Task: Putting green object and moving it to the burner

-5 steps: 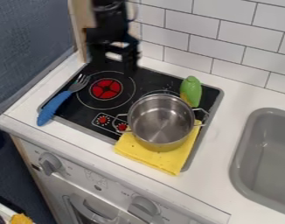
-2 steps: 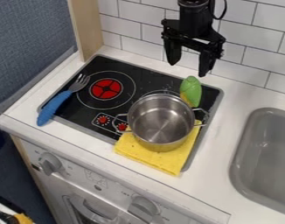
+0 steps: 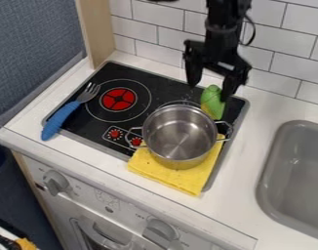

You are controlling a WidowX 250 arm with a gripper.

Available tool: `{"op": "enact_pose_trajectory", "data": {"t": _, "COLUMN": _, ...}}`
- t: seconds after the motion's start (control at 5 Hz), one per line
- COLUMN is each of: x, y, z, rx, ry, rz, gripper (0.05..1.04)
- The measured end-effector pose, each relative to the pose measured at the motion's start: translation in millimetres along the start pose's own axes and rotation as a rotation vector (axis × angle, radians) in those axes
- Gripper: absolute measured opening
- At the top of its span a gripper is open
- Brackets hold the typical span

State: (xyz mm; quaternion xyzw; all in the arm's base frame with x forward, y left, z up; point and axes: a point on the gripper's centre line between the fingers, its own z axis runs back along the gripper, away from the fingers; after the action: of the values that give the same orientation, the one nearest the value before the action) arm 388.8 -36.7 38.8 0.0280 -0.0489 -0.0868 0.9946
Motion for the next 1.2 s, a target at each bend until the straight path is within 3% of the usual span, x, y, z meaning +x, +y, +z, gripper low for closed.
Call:
{"op": "enact_pose_trajectory", "data": {"t": 0.2, "x": -5, "y": -2, "z": -14, "rx": -0.003, "ry": 0.023, "rz": 0.006, "gripper": 0.948}}
{"op": "enact_pose_trajectory", "data": {"t": 0.4, "x": -11, "y": -9, "z": -17, "rx": -0.02, "ry": 0.028, "rz": -0.012, "gripper": 0.731}}
{"op": "enact_pose_trajectory", "data": {"t": 0.6, "x": -15, "y": -11, "z": -15, "rx": -0.03, "ry": 0.027, "rz": -0.032, "gripper": 0.727}}
{"op": "enact_pose_trajectory", "data": {"t": 0.8, "x": -17, "y": -5, "z": -3, "rx": -0.043, "ry": 0.021, "rz": -0.037, "gripper": 0.727}}
{"op": "enact_pose_trajectory", "data": {"t": 1.0, "x": -6, "y": 35, "z": 32, "rx": -0.066, "ry": -0.054, "rz": 0.064, "gripper": 0.727}}
{"op": "enact_pose_trajectory", "data": {"t": 1.2, "x": 6, "y": 101, "z": 66, "rx": -0.066, "ry": -0.113, "rz": 0.214, "gripper": 0.727}}
